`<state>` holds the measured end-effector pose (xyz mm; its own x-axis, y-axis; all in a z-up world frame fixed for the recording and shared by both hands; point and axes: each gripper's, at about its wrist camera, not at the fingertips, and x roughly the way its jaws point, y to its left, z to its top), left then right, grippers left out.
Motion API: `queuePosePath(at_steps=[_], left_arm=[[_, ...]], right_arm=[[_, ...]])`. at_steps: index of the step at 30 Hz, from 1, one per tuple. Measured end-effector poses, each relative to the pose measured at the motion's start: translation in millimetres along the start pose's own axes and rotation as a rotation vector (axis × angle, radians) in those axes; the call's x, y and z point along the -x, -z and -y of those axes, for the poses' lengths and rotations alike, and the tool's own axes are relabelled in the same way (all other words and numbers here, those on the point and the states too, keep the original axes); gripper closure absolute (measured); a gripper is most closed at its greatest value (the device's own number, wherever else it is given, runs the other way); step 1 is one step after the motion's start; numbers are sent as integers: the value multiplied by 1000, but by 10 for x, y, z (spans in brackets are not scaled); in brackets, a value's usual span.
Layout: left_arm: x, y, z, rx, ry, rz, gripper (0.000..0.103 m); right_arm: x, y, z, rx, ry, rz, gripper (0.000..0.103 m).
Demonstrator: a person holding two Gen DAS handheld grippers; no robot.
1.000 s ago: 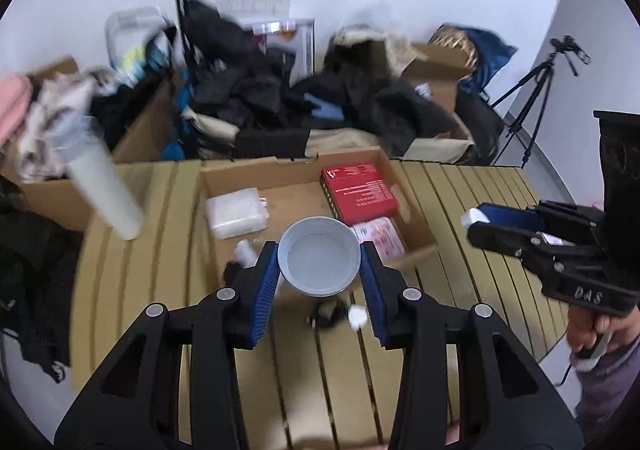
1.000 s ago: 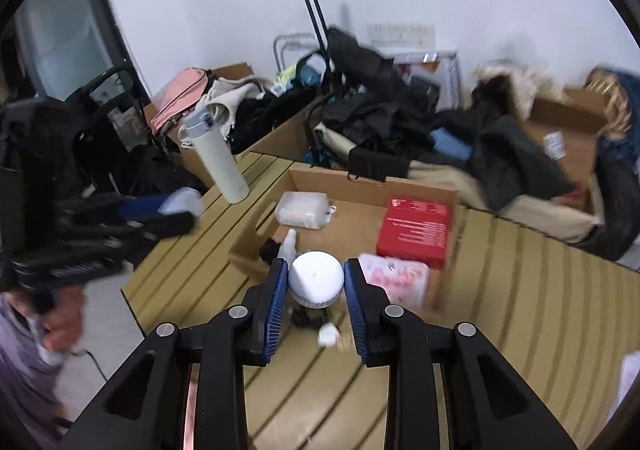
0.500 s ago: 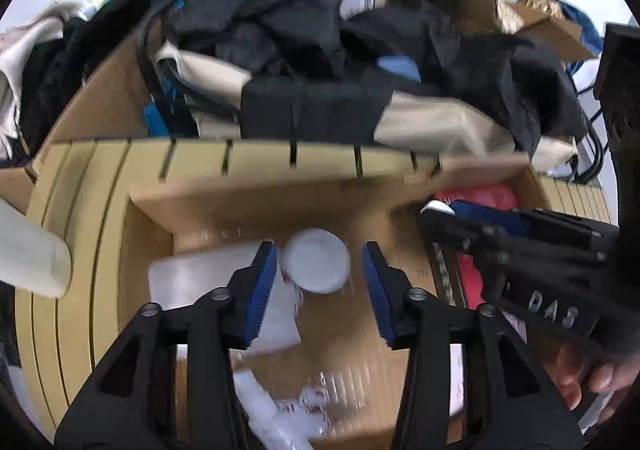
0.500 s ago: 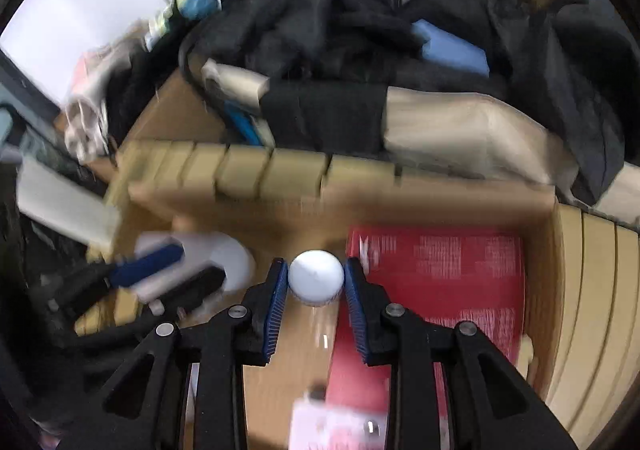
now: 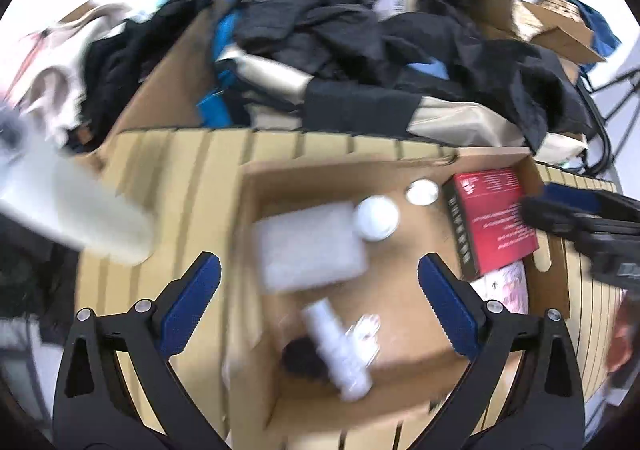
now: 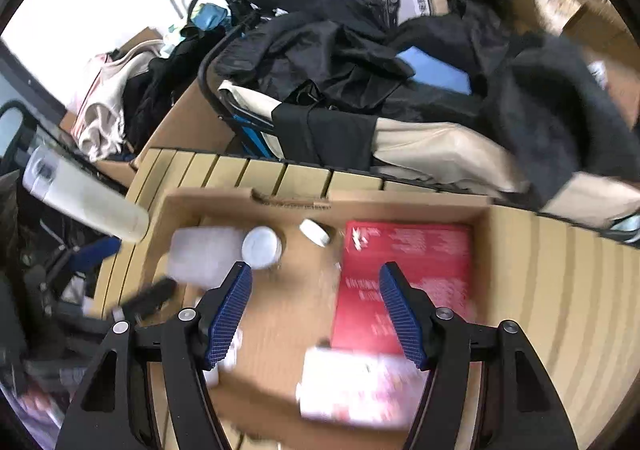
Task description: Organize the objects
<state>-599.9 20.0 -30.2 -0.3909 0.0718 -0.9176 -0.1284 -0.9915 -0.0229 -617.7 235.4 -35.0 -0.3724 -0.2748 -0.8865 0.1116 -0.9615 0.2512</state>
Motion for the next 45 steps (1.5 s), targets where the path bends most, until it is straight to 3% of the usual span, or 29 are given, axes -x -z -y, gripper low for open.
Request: queuePosePath(at_steps=[6, 9, 13, 16, 21, 25, 28, 30, 32, 34, 36, 41, 45], left_arm=[[751, 279, -238, 67, -49, -56, 2], [1164, 476, -257, 90, -12, -53, 2], [1780, 843, -149, 59, -3, 20, 0], [2165, 1256, -25, 17, 2, 107, 0], [2627, 2207, 168, -55, -16, 291, 0], [2836, 3325, 217, -56, 60, 396, 0], [2759, 4058, 244, -34, 57, 389, 0], [2683, 4373, 226, 1, 43, 386, 0], [2623, 4449, 267, 10, 29, 363, 0], [2598, 4408, 335, -25, 3, 348, 0], [2638, 4407, 361, -9, -12, 387, 0], [2522, 4424, 381, -13, 22, 370, 0], [2279, 4404, 416, -54, 48, 385, 0]], right_arm=[[970, 256, -110, 12, 40, 41, 33], [1480, 494, -221, 25, 41, 101, 33], [2039, 883, -323, 39, 31, 166, 32], [2337, 1287, -390, 57, 37, 204, 25], [2619, 2412, -580, 172, 50, 289, 25], [2638, 3444, -679, 219, 66, 345, 25], [2509, 4244, -691, 182, 73, 349, 23], [2425, 4551, -652, 126, 60, 349, 23], [2344, 4799, -617, 77, 12, 350, 23], [2302, 4883, -637, 74, 51, 351, 23], [2325, 4911, -679, 91, 73, 369, 23], [2407, 4927, -746, 103, 59, 421, 23], [2193, 4939, -711, 81, 26, 420, 23]])
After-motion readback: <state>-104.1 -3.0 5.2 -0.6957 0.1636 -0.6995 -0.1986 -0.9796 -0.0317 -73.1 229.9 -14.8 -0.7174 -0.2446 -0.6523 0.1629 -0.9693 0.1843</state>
